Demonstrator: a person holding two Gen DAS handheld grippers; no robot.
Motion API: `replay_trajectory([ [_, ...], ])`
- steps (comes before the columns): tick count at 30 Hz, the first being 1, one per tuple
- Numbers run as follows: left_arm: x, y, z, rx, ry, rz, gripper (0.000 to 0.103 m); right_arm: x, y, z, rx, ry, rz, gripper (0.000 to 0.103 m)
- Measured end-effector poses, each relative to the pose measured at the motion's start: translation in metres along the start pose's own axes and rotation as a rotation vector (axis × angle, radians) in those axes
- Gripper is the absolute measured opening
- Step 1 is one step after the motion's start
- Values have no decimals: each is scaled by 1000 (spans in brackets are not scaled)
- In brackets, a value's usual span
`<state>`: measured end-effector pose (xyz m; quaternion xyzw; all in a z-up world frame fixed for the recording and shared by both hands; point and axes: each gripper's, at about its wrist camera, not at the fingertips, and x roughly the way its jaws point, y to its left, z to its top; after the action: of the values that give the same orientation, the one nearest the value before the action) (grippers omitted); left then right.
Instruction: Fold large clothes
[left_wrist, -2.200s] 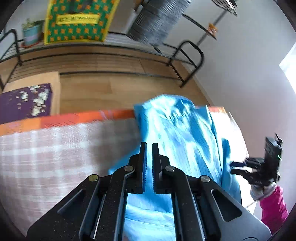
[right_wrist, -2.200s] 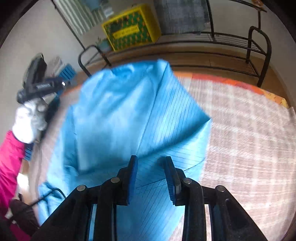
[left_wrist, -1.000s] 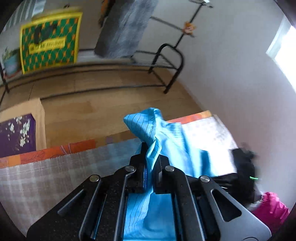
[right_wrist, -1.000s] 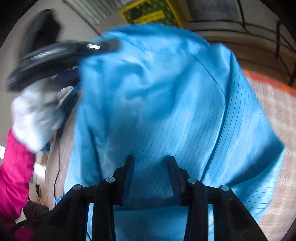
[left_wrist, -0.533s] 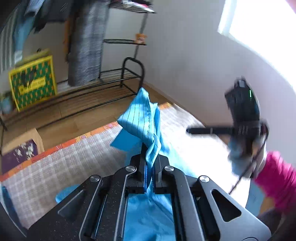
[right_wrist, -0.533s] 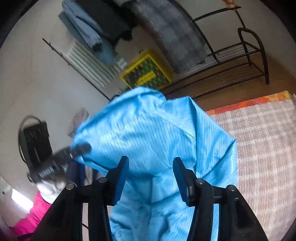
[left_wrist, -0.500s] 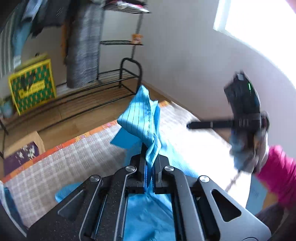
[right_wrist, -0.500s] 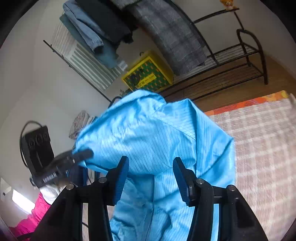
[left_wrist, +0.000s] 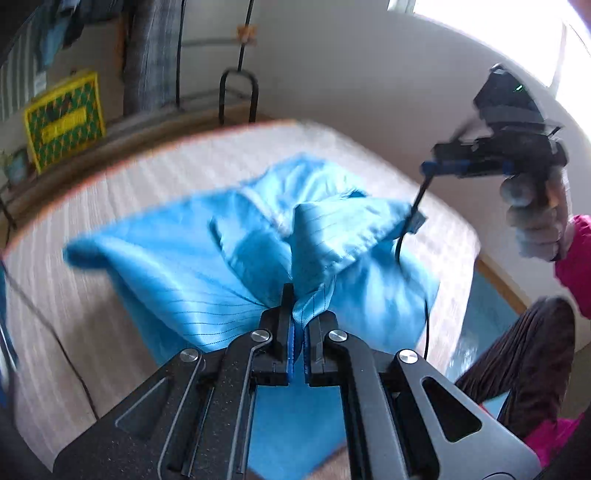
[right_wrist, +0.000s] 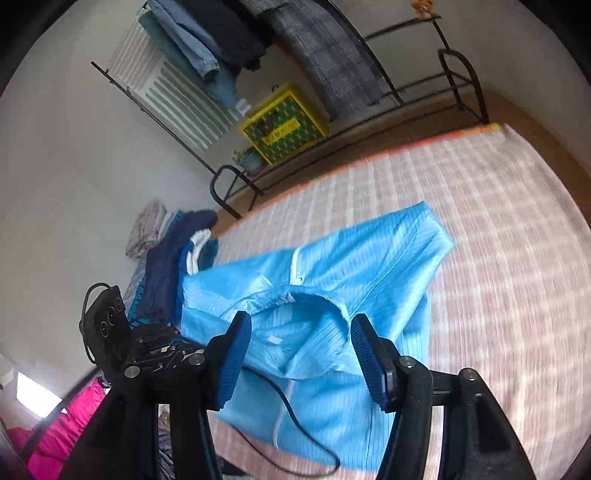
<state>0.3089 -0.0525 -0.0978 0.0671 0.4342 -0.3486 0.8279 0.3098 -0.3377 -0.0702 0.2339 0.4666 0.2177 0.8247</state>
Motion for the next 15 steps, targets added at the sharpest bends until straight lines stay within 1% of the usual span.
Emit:
replay_trajectory([
  [4,7,-4,-33,-34,64,15,1,-1,-7,-30,32,13,-7,60],
  [7,-11,-8,-48,-88,56,26,1,-17,-2,-41,25,-15,-13,59],
  [9,-32,-8,-54,-134,29,20,1,-35,8,-45,3,-47,-21,59],
  [11,-56,-6,-55,-177,-9,16,1,-57,24,-50,-39,-87,-48,59],
  [15,-120,-19,-53,-216,-94,26,1,-110,62,-57,-137,-172,-84,59],
])
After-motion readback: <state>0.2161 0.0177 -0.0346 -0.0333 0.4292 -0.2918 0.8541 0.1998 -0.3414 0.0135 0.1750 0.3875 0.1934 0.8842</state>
